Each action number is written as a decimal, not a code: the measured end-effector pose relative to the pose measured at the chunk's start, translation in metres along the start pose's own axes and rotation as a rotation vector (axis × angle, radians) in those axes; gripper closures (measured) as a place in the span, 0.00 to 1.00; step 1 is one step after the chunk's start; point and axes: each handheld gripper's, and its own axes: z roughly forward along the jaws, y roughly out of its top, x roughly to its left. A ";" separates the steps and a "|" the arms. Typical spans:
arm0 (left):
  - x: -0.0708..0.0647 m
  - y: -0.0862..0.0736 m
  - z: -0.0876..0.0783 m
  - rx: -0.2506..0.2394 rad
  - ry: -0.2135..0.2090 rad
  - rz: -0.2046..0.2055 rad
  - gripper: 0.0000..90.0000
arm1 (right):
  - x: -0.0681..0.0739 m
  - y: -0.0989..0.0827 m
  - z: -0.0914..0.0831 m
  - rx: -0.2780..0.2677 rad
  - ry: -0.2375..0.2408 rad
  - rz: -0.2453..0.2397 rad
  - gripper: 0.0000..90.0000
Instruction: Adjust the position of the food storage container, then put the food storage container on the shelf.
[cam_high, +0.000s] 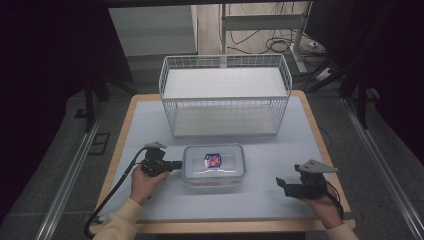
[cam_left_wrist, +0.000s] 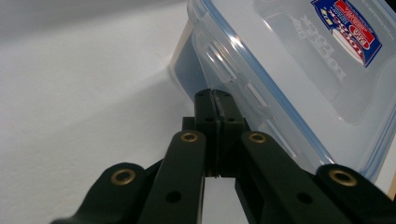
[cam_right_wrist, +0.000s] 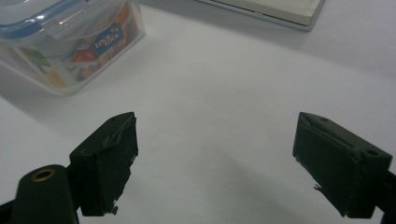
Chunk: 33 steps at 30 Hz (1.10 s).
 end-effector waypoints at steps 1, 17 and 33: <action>0.000 0.000 0.000 -0.002 0.002 0.004 1.00 | 0.000 0.000 0.000 0.000 0.001 0.000 0.16; 0.005 -0.022 -0.039 -0.105 0.023 -0.021 0.96 | 0.001 0.000 -0.002 -0.005 0.001 -0.003 0.16; 0.001 -0.021 -0.051 -0.179 0.020 -0.098 0.39 | 0.005 0.001 0.001 -0.008 0.048 0.018 0.14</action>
